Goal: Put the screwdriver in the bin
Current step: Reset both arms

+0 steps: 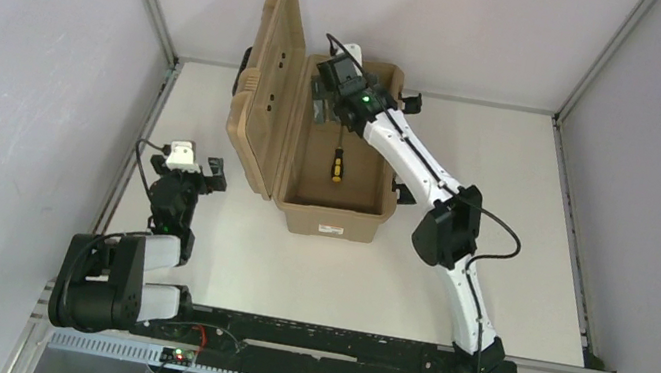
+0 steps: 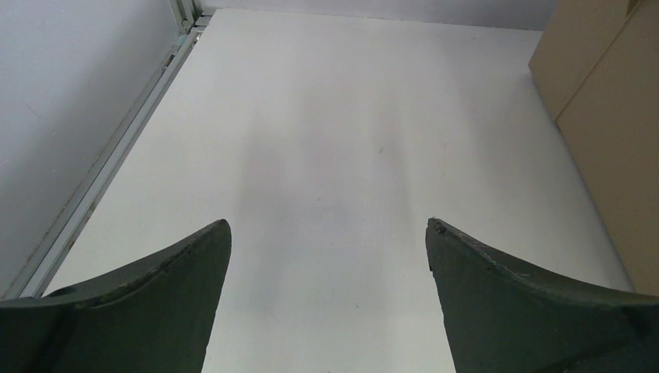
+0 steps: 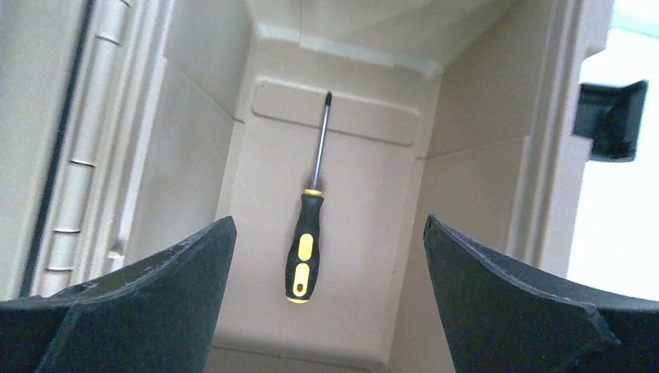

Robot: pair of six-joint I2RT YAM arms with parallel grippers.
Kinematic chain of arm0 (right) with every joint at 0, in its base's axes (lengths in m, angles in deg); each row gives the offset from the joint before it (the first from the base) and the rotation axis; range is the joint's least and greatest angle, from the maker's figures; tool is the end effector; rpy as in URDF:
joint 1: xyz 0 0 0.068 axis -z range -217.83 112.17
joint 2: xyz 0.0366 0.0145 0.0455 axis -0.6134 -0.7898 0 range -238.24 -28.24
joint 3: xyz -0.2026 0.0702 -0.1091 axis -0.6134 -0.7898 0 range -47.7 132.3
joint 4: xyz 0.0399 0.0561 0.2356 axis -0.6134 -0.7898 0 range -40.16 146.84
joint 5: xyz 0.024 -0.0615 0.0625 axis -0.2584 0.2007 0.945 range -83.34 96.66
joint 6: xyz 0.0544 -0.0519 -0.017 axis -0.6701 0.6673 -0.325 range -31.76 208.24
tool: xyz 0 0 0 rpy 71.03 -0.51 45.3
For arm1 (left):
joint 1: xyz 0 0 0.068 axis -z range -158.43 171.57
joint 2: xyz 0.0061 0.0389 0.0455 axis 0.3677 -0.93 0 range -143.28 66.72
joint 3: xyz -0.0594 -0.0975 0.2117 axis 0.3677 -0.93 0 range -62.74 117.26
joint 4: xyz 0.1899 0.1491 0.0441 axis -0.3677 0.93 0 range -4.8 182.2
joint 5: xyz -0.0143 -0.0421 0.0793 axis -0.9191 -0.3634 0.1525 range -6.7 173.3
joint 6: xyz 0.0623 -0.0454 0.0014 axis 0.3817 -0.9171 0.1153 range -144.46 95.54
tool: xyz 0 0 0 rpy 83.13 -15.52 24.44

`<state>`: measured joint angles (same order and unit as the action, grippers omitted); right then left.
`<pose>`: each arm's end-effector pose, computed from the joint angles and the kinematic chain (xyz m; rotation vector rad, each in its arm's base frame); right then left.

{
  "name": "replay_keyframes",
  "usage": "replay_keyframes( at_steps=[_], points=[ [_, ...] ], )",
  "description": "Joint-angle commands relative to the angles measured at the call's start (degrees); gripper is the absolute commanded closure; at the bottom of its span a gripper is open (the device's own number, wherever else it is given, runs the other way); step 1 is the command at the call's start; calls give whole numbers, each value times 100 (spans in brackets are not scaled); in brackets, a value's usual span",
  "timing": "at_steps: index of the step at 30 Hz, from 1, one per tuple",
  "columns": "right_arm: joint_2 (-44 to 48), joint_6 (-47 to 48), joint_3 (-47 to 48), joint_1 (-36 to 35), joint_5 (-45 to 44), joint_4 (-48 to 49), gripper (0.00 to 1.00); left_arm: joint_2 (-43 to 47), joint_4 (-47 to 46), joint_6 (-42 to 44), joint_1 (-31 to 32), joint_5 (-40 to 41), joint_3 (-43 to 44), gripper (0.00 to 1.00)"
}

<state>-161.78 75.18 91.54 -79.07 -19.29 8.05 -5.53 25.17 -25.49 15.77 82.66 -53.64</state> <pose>0.3924 0.3058 0.2722 -0.3253 2.2085 -0.0156 0.2443 0.0242 0.1493 -0.0883 1.6229 0.0550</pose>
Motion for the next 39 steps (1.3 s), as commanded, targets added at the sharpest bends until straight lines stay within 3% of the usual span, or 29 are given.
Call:
replay_keyframes(
  at_steps=[1,7,12,21,29,39],
  points=[
    [660,705,210,-54,-98,555,0,44,-220,86,-17,-67,77,0],
    [1136,1248,-9,77,-37,997,0,45,-220,86,-25,-67,75,0],
    [2024,1619,-1225,304,11,1983,0,44,-220,86,-16,-67,82,0],
    [3129,1968,-2716,858,223,2842,0,45,-220,86,-27,-67,77,0],
    [4257,1924,-4471,1442,1067,3888,0,44,-228,86,-21,-64,76,0],
    [5011,1582,-5594,2205,1212,3796,0,45,-224,86,-20,-64,74,0]
  ],
)
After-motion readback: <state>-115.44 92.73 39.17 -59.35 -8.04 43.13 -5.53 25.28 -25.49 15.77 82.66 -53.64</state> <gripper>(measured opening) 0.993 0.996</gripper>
